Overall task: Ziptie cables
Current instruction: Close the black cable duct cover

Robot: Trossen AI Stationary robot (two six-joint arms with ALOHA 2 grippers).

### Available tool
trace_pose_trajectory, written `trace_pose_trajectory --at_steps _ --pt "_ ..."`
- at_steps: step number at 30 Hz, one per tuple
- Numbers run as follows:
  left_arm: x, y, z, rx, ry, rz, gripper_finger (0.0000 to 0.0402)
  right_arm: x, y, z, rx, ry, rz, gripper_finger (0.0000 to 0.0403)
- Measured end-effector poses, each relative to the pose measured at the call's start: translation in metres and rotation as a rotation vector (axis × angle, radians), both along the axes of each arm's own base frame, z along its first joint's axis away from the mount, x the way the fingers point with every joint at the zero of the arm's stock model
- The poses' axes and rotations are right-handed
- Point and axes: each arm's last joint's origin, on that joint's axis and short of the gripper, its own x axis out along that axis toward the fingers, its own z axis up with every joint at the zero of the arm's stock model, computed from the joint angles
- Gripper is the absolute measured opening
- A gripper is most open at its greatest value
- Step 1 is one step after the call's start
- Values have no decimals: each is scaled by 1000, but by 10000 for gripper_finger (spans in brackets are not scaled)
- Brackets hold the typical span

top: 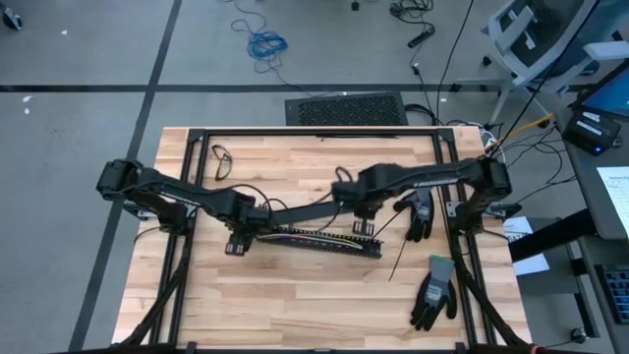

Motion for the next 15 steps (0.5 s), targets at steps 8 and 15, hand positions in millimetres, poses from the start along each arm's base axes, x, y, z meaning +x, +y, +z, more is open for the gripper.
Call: trace_pose_trajectory --at_steps 8,15 --pt "11 25 43 169 -357 -16 198 -7 -44 3 -27 -145 -105 59" --pt "16 85 33 -12 -388 384 198 -1 -101 -47 63 -125 -132 59"
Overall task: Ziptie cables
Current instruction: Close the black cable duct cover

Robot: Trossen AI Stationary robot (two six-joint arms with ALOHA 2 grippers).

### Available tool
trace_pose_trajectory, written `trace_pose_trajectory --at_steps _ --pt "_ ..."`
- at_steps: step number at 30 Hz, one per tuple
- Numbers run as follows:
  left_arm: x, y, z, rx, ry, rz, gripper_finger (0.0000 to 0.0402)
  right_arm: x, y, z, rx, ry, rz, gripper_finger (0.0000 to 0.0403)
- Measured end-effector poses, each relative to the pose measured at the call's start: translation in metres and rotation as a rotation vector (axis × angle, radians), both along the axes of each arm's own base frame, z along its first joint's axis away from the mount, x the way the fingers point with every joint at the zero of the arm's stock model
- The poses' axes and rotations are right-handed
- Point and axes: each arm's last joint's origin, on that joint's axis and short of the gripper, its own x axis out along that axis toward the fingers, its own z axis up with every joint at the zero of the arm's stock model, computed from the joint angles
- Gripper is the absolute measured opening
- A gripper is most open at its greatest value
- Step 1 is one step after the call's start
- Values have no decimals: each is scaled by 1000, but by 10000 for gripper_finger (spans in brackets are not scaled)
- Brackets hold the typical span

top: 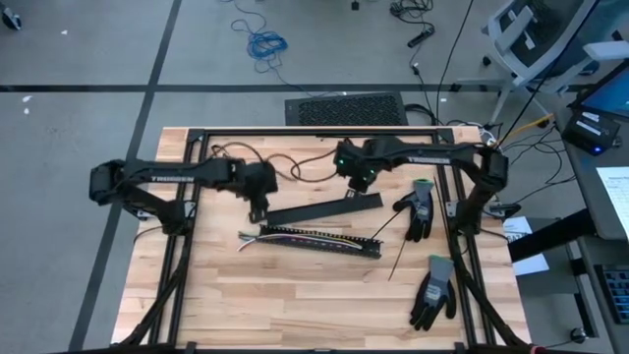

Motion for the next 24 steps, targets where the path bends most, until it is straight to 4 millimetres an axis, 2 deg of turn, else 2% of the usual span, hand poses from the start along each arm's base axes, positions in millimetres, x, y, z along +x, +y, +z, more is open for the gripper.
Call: trace_pose_trajectory --at_steps 4,10,17,24 --pt "2 19 4 -114 -124 104 198 3 -21 -31 100 77 39 59" --pt "1 23 3 -102 -120 159 198 10 -25 -60 139 142 110 59" --pt "-2 18 -6 -104 -90 177 198 15 -17 -70 164 156 199 59" --pt "-1 16 -7 -97 -88 199 198 15 -18 -72 164 164 231 59"
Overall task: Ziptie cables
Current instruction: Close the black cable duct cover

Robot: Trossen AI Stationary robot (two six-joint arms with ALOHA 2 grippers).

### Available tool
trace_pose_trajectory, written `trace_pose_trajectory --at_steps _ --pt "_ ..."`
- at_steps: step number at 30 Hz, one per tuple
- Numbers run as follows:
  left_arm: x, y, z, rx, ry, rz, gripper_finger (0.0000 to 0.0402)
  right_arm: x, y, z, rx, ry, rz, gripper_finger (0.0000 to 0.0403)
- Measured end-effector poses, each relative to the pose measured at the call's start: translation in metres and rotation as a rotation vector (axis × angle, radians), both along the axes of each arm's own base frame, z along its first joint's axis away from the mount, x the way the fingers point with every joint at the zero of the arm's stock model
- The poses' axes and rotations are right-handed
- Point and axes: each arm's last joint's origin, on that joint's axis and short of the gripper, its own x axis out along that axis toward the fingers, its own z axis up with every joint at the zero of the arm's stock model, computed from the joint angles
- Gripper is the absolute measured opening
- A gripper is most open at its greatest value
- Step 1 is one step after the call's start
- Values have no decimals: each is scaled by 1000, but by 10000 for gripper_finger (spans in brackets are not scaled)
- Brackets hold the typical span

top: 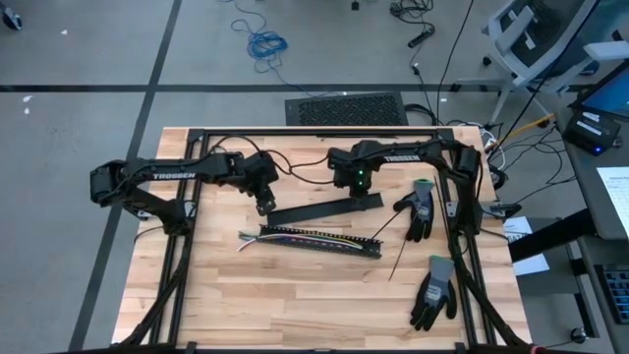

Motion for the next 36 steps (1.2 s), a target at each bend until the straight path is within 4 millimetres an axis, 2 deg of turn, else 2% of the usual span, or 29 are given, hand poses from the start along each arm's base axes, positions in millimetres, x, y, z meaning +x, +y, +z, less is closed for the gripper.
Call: trace_pose_trajectory --at_steps 12,16,21,26,29,36 --pt "0 0 0 6 0 3 198 2 -1 -32 85 93 20 58" --pt "0 1 0 42 12 21 198 3 -3 -38 13 99 38 15" --pt "0 2 0 66 20 1 198 1 -9 -37 23 83 11 3" --pt "0 3 0 111 29 -12 198 -5 -9 -9 -8 17 -39 0" --pt "-1 6 5 123 13 1 198 -15 -8 26 -46 -34 -105 0" --pt "-7 14 43 174 -196 23 198 -38 4 87 -58 -172 -244 0"
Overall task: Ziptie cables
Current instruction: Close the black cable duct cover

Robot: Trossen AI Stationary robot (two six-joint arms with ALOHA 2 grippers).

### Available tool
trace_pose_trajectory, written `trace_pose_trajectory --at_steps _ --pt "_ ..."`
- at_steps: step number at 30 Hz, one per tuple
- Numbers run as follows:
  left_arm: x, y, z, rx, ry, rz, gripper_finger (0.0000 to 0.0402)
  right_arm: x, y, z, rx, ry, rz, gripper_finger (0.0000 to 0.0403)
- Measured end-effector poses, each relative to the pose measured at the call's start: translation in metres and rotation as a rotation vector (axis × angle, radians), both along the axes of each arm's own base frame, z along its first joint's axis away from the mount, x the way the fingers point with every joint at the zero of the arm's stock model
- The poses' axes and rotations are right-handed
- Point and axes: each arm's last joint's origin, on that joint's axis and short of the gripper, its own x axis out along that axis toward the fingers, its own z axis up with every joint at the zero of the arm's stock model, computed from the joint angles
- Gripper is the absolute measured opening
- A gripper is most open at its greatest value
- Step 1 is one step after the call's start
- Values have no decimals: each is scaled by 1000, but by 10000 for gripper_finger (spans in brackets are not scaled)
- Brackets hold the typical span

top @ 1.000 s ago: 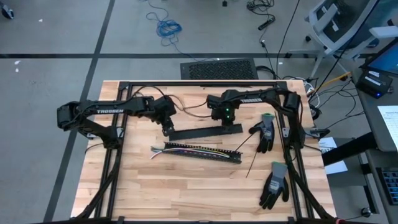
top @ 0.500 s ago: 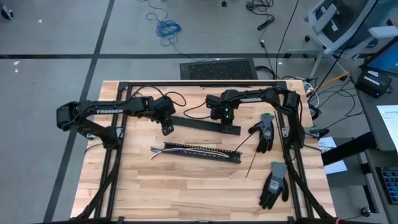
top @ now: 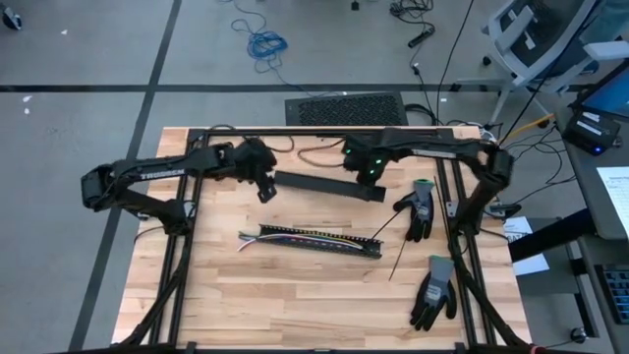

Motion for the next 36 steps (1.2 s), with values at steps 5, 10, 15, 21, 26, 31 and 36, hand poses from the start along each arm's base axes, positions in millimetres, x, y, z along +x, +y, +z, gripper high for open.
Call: trace_pose_trajectory --at_steps 5,10,15,21,26,31,36 --pt "-23 7 37 20 -240 62 198 -16 12 31 -13 -85 -58 0" --pt "-43 14 41 43 -215 42 198 -26 23 52 -29 -164 -54 1" --pt "-26 13 24 -214 -236 -218 198 -24 34 61 -21 -240 -8 1" --pt "0 25 21 -436 -414 -306 198 -15 52 72 0 -298 98 1" --pt "9 33 2 -451 -358 -313 198 -12 58 83 -12 -336 128 1" --pt "21 39 -20 -582 -325 -350 198 -9 59 93 -41 -385 143 1" --pt "34 42 -40 -744 -323 -384 198 -7 59 99 -50 -422 142 0"
